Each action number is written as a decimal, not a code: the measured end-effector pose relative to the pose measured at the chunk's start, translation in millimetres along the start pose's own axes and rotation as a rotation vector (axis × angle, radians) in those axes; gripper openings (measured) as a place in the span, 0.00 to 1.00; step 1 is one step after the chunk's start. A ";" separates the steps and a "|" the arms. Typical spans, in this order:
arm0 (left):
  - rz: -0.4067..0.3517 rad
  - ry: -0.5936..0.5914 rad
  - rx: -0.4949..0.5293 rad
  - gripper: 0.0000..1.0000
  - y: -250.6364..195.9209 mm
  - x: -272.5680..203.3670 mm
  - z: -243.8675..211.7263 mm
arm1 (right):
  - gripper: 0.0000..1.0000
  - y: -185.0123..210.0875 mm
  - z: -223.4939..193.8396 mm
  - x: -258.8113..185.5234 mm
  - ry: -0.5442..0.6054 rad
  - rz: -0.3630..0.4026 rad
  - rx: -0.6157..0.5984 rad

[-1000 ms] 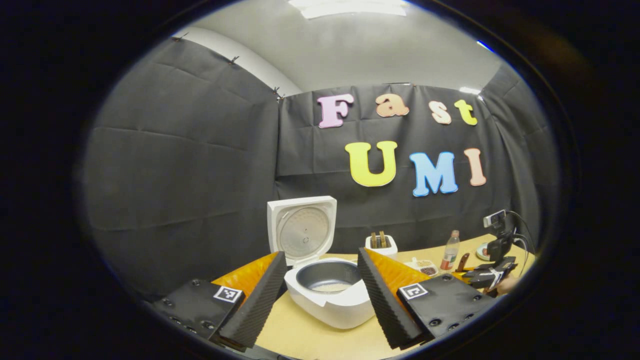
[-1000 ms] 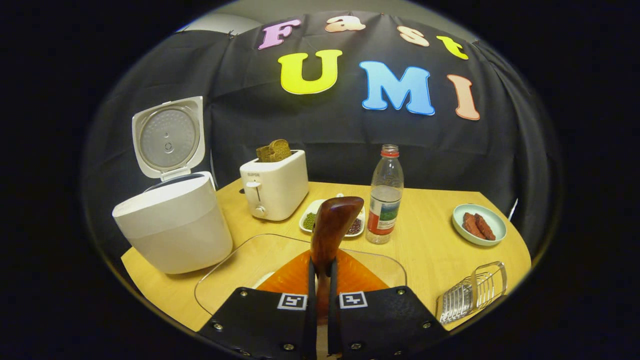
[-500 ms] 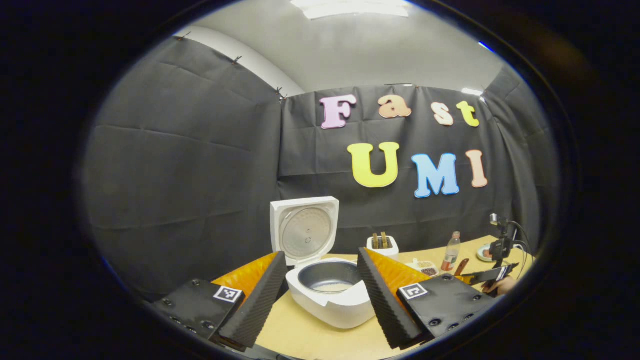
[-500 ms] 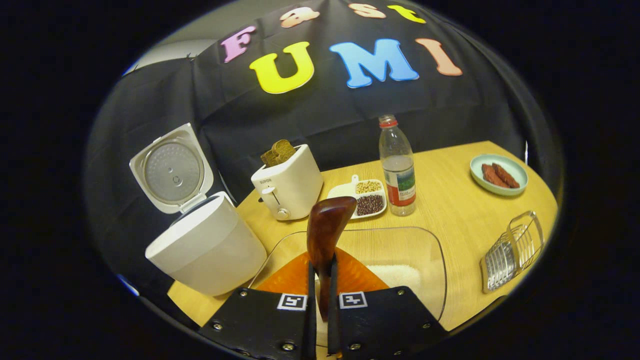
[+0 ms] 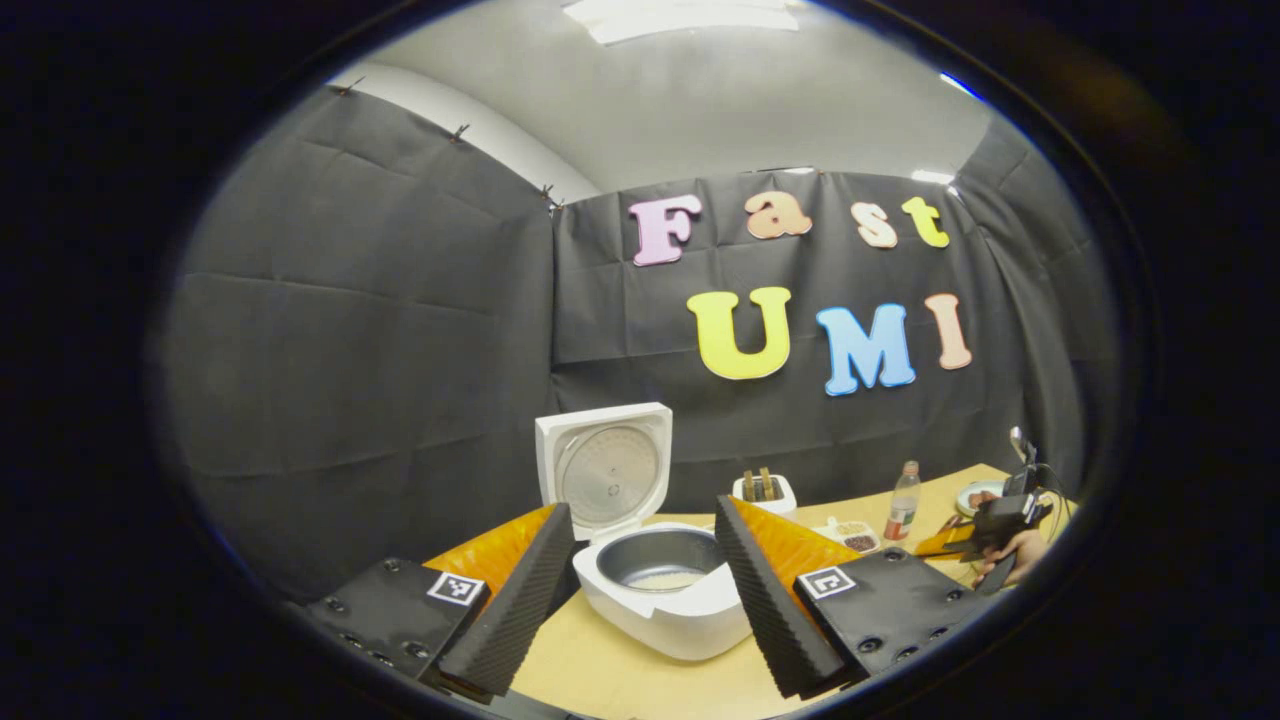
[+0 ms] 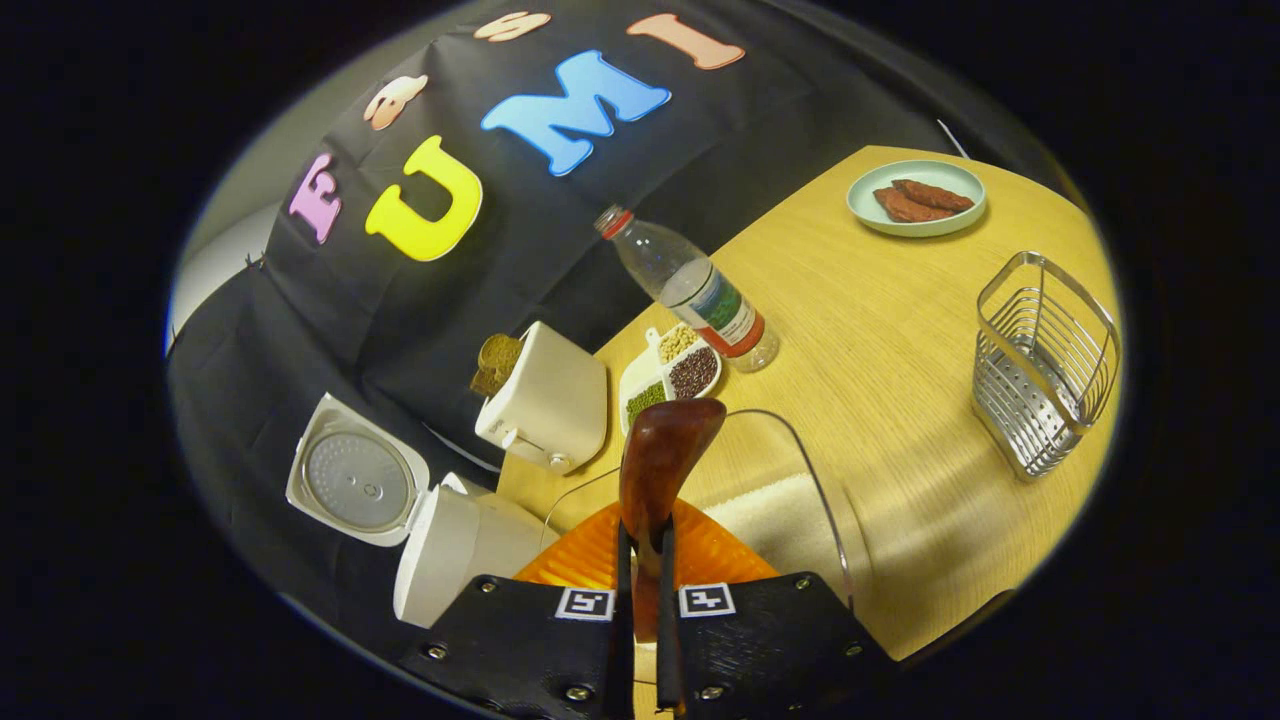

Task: Close the left gripper, press the button to open the rice cooker; take a wooden spoon from the chopstick holder with the right hand, scoop a spoonful of rice and pour it into the rice cooker, then put the wooden spoon back into the chopstick holder.

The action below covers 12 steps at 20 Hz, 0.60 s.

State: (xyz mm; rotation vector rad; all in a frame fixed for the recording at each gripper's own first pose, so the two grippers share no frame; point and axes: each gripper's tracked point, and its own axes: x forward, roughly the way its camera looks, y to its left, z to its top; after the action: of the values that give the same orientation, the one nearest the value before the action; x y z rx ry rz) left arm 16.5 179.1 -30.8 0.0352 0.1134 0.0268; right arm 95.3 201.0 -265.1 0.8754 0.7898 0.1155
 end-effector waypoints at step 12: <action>0.012 -0.004 -0.066 0.99 -3.5 -7.9 -9.4 | 0.09 77.1 34.5 -19.3 0.024 0.195 0.284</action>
State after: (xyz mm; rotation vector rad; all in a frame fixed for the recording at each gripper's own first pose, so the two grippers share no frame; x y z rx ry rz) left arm 7.6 175.7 -39.4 -0.0299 0.1083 0.0428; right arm 121.0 221.5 -184.9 1.2219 0.7525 0.1885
